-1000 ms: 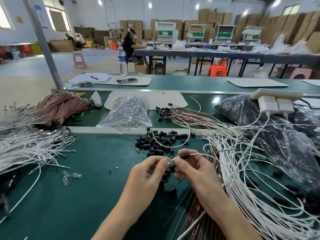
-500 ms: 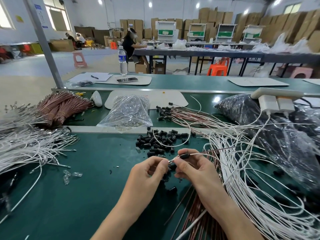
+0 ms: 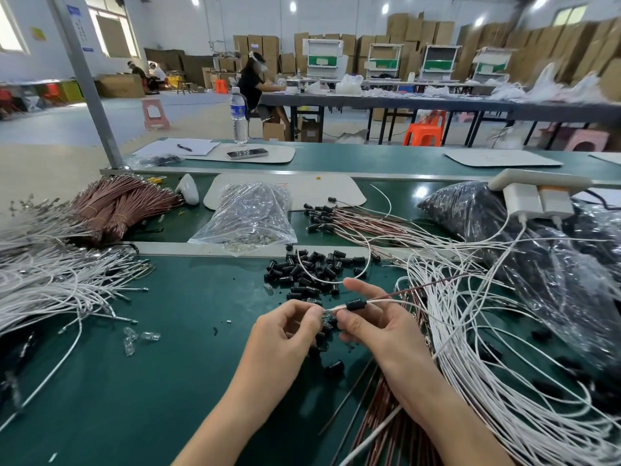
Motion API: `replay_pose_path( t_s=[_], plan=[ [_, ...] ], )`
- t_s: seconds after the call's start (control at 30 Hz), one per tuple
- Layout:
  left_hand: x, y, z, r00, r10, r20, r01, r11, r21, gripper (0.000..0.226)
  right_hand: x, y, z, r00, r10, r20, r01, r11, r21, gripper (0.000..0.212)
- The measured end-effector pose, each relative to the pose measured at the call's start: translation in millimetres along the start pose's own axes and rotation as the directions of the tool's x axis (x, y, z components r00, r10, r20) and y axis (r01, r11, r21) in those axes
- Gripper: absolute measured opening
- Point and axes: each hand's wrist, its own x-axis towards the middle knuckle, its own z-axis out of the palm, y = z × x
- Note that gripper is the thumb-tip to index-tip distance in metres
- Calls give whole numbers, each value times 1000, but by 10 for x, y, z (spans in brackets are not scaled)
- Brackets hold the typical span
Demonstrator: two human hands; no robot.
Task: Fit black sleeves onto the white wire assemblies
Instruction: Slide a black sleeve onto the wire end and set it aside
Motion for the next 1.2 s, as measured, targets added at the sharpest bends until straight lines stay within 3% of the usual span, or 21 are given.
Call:
replay_pose_path(
  t_s=[0.47,0.83,1.2],
  plan=[
    [24,-24,-5,1000,-27,10,27,1000,-2,18,-11,-28,9,998,-55,-26,54,998,-43,41],
    [38,-77,-12,998,-54,38,55,998,-16,19,-11,-15,11,1000,-30,-6,30,999,-20,27],
    [26,-86,14,996,-28,81,32,998,-47,12,-28,-49,19,996,-50,-75,49,999,-6,20]
  ],
)
